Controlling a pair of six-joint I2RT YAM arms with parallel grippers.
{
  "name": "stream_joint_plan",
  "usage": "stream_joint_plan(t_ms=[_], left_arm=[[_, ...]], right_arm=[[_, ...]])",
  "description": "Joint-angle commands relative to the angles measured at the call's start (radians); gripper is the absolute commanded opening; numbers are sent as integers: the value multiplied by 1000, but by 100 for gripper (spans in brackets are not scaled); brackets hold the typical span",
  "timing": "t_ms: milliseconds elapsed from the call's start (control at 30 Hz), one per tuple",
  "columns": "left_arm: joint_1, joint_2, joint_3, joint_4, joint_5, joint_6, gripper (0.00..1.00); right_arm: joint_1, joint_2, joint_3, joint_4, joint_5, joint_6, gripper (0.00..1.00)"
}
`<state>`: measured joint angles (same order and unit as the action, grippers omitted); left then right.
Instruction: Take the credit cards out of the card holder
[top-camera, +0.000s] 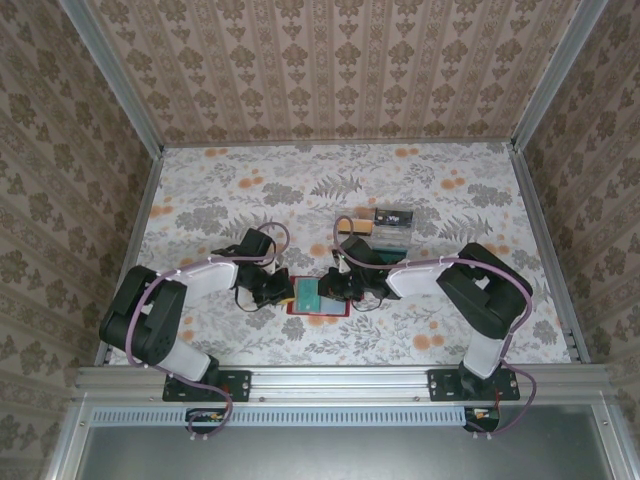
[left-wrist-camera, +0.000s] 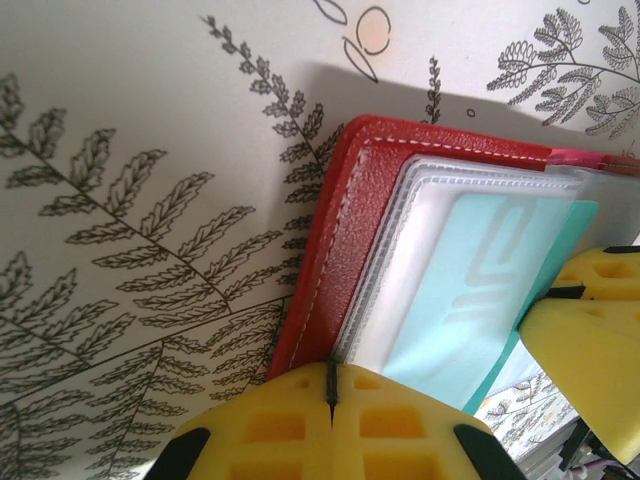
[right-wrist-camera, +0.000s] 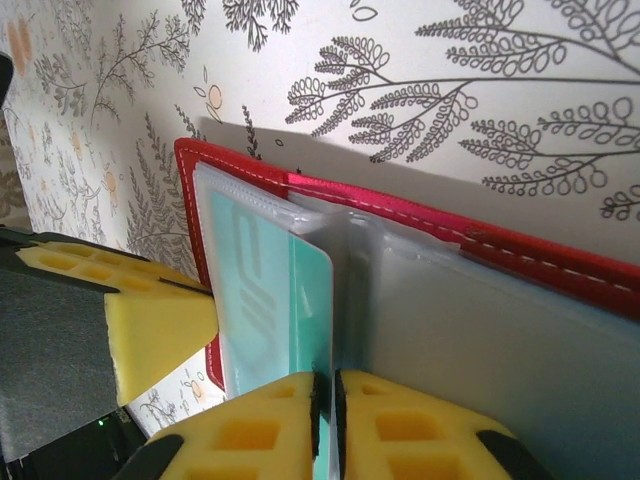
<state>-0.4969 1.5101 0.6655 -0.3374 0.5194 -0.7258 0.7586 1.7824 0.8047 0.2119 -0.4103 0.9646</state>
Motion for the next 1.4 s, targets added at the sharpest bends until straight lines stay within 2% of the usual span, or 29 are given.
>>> stream_joint_plan(t_ms=[0, 167, 300, 367, 967, 1367], left_arm=[[3, 24, -14, -68, -55, 9, 0], [3, 29, -12, -66, -47, 11, 0], [3, 24, -10, -73, -50, 13, 0], [3, 24, -11, -74, -52, 13, 0], [11, 26, -9, -92, -62, 26, 0], [17, 7, 3, -84, -47, 32, 0]], right_arm=[[12, 34, 17, 13, -25, -4, 20], [18, 66, 22, 48, -30, 17, 19], [15, 55, 17, 26, -24, 1, 6], [10, 45, 7, 15, -21, -10, 3], [-91, -77, -130, -31, -75, -76, 3], [-155, -270, -144, -164, -121, -173, 0]])
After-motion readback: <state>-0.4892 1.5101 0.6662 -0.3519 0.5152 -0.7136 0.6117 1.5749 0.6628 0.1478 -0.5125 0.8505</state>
